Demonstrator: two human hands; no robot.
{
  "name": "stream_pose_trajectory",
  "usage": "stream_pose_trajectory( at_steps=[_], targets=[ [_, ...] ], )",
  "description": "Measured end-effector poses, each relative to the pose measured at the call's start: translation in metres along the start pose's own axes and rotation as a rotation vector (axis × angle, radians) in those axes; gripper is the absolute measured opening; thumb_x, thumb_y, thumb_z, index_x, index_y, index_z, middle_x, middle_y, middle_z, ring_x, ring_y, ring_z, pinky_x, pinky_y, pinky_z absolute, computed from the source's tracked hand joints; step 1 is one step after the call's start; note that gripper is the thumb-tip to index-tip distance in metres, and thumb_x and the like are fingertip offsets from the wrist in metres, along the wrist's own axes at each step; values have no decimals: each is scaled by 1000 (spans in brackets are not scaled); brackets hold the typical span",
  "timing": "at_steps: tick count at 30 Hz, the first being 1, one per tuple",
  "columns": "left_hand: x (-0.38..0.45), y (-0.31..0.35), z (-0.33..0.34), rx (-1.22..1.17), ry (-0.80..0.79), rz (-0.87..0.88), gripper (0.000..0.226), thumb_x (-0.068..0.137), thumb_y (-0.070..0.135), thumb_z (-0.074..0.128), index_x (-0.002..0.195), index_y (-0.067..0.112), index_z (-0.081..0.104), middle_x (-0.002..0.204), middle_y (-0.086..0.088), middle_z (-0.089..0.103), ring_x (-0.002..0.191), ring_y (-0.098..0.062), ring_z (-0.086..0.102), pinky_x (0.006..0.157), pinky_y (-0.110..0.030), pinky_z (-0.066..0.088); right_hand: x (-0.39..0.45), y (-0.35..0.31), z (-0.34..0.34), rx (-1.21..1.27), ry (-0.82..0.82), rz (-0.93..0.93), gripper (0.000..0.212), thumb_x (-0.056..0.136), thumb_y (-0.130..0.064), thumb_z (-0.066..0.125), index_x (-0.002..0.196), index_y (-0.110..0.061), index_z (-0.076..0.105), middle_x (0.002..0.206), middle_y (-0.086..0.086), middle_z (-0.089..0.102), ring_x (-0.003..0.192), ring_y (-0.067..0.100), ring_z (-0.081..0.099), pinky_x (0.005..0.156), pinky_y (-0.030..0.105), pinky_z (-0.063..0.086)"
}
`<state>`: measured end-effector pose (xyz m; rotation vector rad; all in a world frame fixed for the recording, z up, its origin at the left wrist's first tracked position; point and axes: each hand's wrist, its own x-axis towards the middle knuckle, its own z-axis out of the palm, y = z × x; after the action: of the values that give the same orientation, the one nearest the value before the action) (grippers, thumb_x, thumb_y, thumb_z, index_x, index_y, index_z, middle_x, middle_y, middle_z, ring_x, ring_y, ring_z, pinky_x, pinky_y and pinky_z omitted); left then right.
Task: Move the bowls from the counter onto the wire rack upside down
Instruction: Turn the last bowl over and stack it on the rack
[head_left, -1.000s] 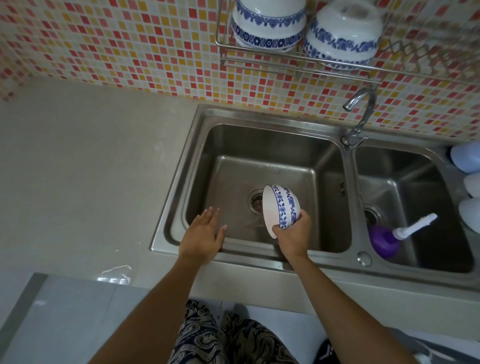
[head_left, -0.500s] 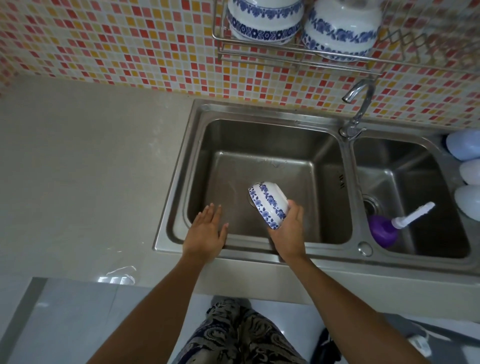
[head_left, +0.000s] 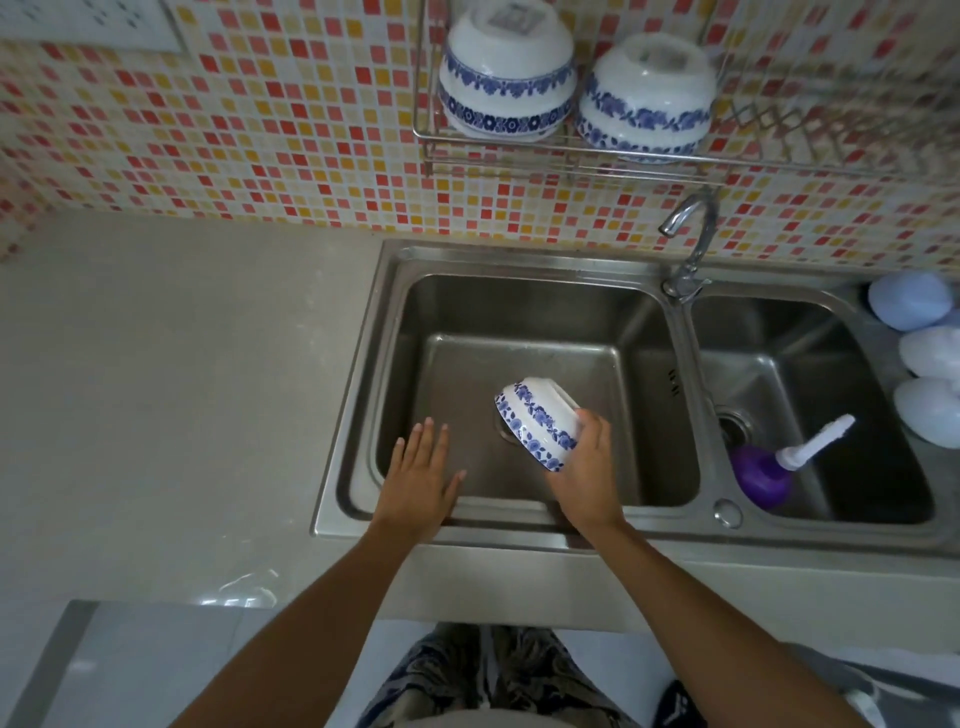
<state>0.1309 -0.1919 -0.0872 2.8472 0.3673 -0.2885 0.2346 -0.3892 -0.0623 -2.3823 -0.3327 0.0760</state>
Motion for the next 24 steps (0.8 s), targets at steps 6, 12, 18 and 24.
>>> stream_pose_trajectory(
  at_steps=[6, 12, 18, 24],
  targets=[
    [42, 26, -53, -17, 217, 79, 67, 92, 46, 8, 149, 11, 4, 156, -12, -3, 146, -28, 0, 118, -42, 4, 46, -33, -58, 338, 105, 243, 60, 63, -8, 82, 114, -12, 49, 111, 4, 55, 93, 18, 61, 64, 25, 55],
    [96, 75, -160, -45, 570, 192, 59, 99, 36, 22, 149, 9, 8, 157, -11, 0, 146, -25, -3, 117, -40, -1, 78, -50, -135, 1007, -182, 597, 44, 86, -18, 62, 128, -14, 48, 124, 16, 53, 108, 38, 58, 67, 47, 61],
    [135, 112, -247, 15, 752, 274, 57, 100, 29, 25, 150, 10, 7, 158, -11, 5, 146, -24, -2, 118, -40, -1, 84, -66, -193, 1107, -168, 551, 39, 87, -22, 58, 124, -23, 47, 118, 11, 53, 104, 33, 56, 70, 48, 58],
    [160, 117, -253, 116, 650, 195, 57, 99, 43, 5, 146, 14, -10, 158, -6, -8, 143, -19, -16, 116, -36, -11, 101, -86, -249, 1309, -203, 434, 44, 73, -17, 59, 117, -22, 56, 126, 15, 54, 116, 40, 54, 61, 45, 59]
  ],
)
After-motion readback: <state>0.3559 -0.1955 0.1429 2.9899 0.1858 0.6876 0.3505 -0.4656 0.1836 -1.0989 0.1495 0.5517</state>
